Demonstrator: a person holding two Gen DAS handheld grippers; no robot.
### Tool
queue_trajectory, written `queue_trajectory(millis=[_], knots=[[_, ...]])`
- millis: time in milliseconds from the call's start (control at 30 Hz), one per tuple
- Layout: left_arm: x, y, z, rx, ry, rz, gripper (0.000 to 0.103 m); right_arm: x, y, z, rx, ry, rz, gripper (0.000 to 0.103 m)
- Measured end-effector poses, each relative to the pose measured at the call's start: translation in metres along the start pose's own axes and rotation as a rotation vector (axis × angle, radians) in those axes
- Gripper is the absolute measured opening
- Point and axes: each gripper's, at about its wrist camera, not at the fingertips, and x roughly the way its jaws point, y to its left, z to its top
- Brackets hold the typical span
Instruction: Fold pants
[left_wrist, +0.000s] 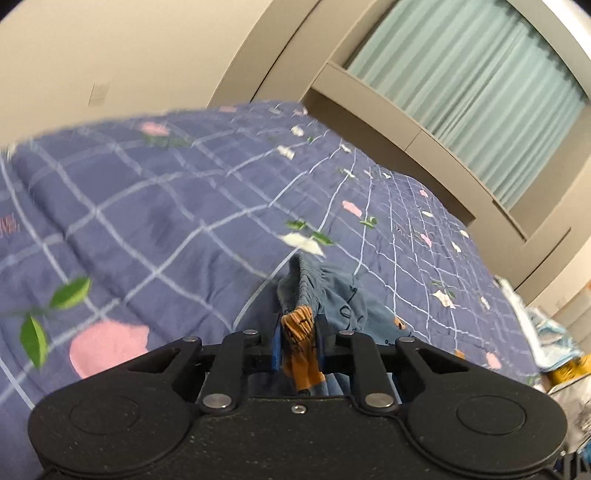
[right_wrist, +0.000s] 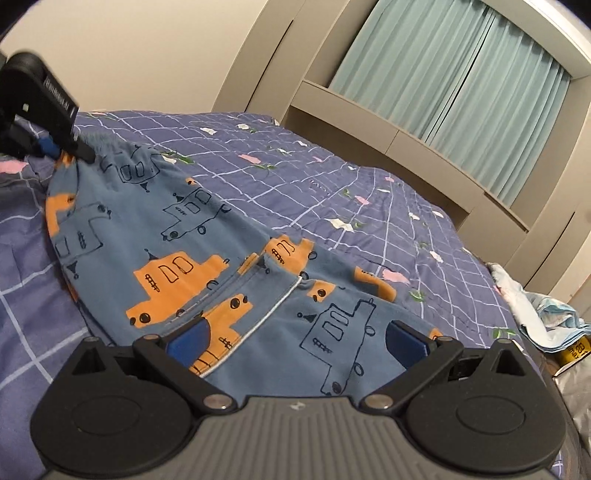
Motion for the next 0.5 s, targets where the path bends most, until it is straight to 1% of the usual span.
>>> queue_trajectory(millis=[100, 267, 400, 500], knots=[[-0.005, -0.013, 0.001, 0.048, -0.018, 0.008, 0.018, 0.003, 0.000, -0.002, 0.007, -0.001, 0.005, 0.103], [-0.019, -0.038, 0.009, 0.120, -0.062, -0.033, 0.017, 0.002, -0.005, -0.001, 0.024, -0.006, 0.017, 0.103], [-0.037, -0.077, 0.011, 0.253, -0.114, -0.094, 0.016, -0.006, -0.012, 0.000, 0.033, -0.014, 0.022, 0.103], [-0.047, -0.109, 0.008, 0.346, -0.135, -0.132, 0.016, -0.013, -0.024, -0.002, 0.058, -0.022, 0.010, 0.103]])
